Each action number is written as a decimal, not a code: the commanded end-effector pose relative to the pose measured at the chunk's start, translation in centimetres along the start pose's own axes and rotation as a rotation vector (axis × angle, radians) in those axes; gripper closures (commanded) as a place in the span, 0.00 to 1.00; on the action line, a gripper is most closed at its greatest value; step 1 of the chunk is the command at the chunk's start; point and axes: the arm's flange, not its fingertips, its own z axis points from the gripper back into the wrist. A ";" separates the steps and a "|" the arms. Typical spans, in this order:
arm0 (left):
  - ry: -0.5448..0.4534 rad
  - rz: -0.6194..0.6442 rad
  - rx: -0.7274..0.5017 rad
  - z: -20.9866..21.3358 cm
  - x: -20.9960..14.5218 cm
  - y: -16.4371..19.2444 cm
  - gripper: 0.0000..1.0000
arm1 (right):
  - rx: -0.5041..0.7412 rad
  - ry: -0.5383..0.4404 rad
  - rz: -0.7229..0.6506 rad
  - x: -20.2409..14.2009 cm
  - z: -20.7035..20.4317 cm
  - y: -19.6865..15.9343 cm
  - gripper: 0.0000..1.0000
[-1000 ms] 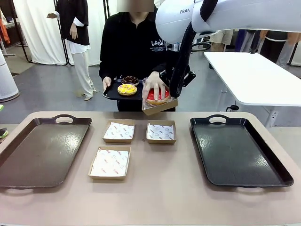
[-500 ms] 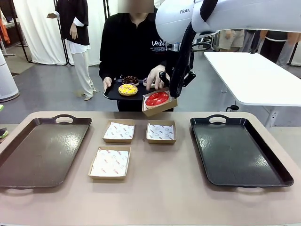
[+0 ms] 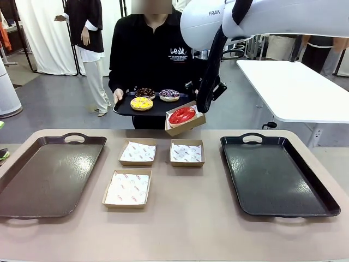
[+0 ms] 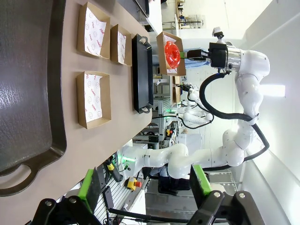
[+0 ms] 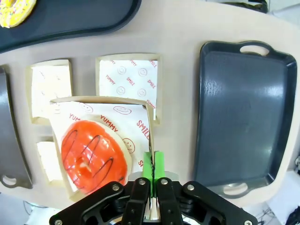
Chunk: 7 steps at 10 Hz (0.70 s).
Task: Individually package the donuts and arrange them on the tray.
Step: Place the picked Paper togo box on the Handle tray while simultaneously picking up another Paper togo box from the table with the other hand.
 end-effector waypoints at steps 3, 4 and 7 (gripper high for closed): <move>0.118 -0.087 0.198 -3.1 -1.2 -5.0 0.00 | 0.003 -0.033 0.113 -3.0 0.9 -6.0 0.99; 0.172 -0.090 0.288 -4.9 -0.8 -7.1 0.00 | 0.005 -0.026 0.114 -3.9 1.4 -8.4 0.99; 0.242 -0.134 0.526 -10.4 -0.6 -13.1 0.00 | -0.032 -0.068 0.167 -7.7 2.2 -15.5 0.99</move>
